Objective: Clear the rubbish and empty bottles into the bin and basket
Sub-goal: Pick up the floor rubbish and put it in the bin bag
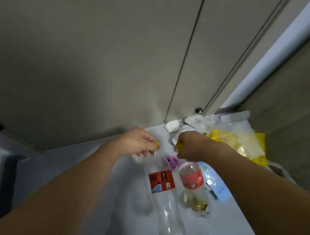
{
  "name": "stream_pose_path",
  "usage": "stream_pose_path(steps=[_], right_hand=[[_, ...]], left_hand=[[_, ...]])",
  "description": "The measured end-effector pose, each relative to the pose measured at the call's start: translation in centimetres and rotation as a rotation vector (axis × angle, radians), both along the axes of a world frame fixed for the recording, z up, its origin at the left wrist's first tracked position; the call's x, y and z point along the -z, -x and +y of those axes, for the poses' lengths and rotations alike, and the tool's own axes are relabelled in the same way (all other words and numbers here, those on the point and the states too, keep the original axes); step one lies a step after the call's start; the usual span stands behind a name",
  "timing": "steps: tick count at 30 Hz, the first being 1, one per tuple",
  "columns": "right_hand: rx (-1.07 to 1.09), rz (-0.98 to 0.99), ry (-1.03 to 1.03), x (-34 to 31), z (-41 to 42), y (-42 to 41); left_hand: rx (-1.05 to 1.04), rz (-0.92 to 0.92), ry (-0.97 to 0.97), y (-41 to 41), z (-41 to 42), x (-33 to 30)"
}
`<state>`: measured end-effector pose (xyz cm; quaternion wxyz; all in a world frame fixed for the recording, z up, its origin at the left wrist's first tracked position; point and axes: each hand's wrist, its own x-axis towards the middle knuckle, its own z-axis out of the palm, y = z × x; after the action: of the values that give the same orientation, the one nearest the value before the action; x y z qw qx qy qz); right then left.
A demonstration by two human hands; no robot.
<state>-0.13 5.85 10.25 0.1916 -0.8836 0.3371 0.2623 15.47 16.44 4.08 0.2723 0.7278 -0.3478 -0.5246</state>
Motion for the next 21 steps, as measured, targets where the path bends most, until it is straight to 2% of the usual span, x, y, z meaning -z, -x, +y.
stream_pose_path(steps=[5,10,15,21], right_hand=[[0.207,0.021,-0.016,-7.0,-3.7,8.1],[0.531,-0.016,-0.175,-12.7,-5.9,19.1],[0.765,-0.068,-0.182,-16.8,-6.2,30.4],[0.926,-0.156,-0.123,-20.9,-5.1,41.9]], left_hand=[[0.270,-0.150,0.118,5.8,-7.1,-8.1],[0.541,-0.245,0.212,14.4,-12.5,-14.8],[0.789,-0.300,0.292,25.5,-15.2,-20.1],[1.039,-0.372,0.386,38.6,-15.9,-25.0]])
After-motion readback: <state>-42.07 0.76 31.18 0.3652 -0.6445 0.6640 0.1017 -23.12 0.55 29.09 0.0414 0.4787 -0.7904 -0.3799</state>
